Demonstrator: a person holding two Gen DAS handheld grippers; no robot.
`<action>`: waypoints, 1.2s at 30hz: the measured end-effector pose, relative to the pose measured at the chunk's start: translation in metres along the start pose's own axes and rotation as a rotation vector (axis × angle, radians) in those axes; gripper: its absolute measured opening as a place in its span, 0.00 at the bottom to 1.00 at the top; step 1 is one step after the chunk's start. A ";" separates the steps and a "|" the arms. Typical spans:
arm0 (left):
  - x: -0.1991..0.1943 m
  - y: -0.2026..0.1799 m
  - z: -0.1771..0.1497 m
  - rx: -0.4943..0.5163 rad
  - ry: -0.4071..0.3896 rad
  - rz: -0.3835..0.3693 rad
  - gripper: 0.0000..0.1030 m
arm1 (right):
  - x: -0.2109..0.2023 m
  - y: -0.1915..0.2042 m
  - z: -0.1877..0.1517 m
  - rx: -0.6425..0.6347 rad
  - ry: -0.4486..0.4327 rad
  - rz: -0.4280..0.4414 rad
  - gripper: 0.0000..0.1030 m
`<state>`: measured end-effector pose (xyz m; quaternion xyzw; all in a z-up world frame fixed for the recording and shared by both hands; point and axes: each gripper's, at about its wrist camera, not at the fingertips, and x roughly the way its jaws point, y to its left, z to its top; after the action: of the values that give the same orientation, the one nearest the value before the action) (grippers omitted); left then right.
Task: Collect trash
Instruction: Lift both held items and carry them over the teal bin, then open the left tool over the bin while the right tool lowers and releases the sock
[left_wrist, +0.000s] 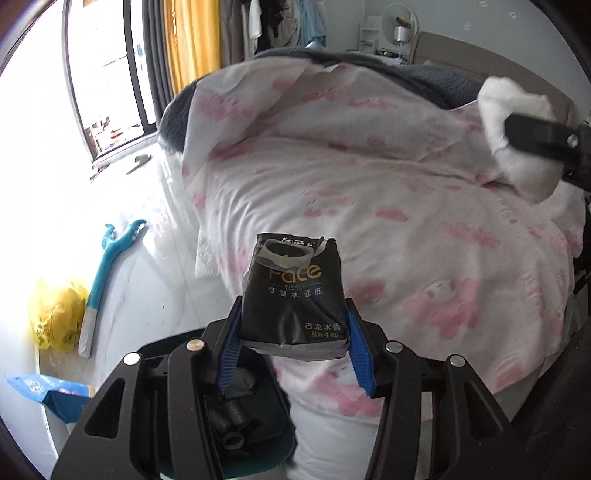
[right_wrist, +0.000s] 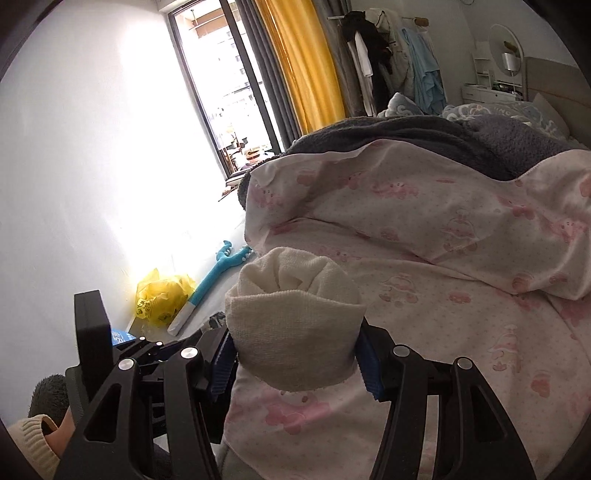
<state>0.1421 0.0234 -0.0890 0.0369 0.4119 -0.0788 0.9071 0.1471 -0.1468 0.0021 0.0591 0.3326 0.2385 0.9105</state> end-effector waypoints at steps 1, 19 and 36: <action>0.002 0.004 -0.003 -0.009 0.014 0.002 0.53 | 0.002 0.004 0.000 -0.004 0.003 0.006 0.56; 0.016 0.080 -0.049 -0.165 0.159 0.047 0.53 | 0.047 0.087 -0.003 -0.098 0.062 0.109 0.56; 0.035 0.117 -0.098 -0.216 0.361 0.053 0.53 | 0.082 0.146 -0.014 -0.170 0.133 0.170 0.56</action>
<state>0.1126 0.1480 -0.1800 -0.0359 0.5728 -0.0024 0.8189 0.1357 0.0197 -0.0172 -0.0065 0.3646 0.3454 0.8647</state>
